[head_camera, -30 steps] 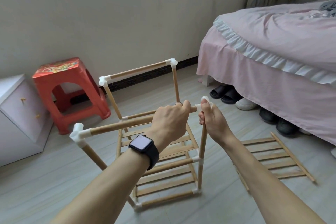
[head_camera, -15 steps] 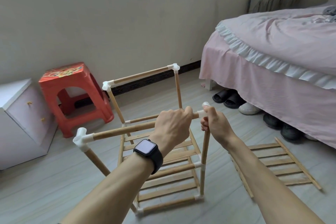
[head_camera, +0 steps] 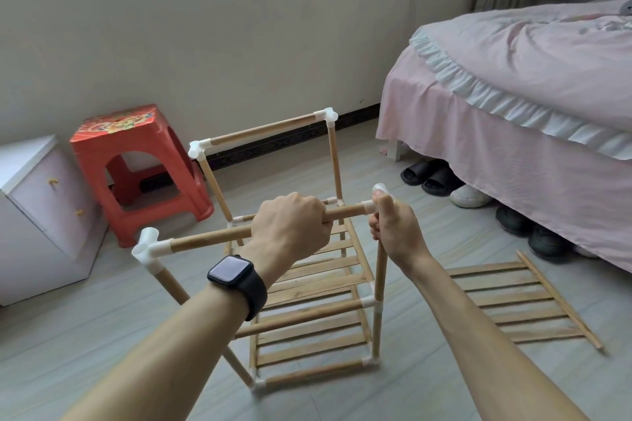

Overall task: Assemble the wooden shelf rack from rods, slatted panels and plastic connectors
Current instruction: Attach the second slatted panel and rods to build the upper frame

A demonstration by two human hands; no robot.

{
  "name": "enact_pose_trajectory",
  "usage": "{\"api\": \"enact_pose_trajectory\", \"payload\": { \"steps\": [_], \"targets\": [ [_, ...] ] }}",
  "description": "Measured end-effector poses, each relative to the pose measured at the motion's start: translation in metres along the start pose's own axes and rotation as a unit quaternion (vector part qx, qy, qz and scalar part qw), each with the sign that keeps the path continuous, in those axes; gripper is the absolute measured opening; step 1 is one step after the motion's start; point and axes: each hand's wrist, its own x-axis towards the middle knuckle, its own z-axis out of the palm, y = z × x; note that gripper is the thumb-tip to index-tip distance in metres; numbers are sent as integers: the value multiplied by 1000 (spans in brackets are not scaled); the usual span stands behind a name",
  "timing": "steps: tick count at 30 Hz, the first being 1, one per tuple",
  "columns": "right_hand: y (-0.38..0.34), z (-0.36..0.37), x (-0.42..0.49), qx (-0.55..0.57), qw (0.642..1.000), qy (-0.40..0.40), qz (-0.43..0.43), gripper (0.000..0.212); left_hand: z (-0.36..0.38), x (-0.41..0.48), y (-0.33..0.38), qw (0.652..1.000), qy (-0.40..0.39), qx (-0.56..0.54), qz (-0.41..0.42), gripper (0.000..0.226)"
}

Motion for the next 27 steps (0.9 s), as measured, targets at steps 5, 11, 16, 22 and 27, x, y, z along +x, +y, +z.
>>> {"api": "enact_pose_trajectory", "payload": {
  "steps": [5,11,16,22,27],
  "targets": [
    [2,-4,4,7,1000,15,12,46,2,3,4,1000,10,0,-8,41],
    [3,0,2,-11,1000,17,6,43,12,4,10,999,45,13,-20,40],
    [2,5,2,-46,998,31,-18,45,12,3,11,998,54,5,-22,47],
    [9,2,3,-10,996,83,-17,48,-12,-5,12,993,-34,-67,87,17],
    [8,4,2,11,997,77,-12,46,-41,-38,-56,985,-26,-165,48,26]
  ]
}}
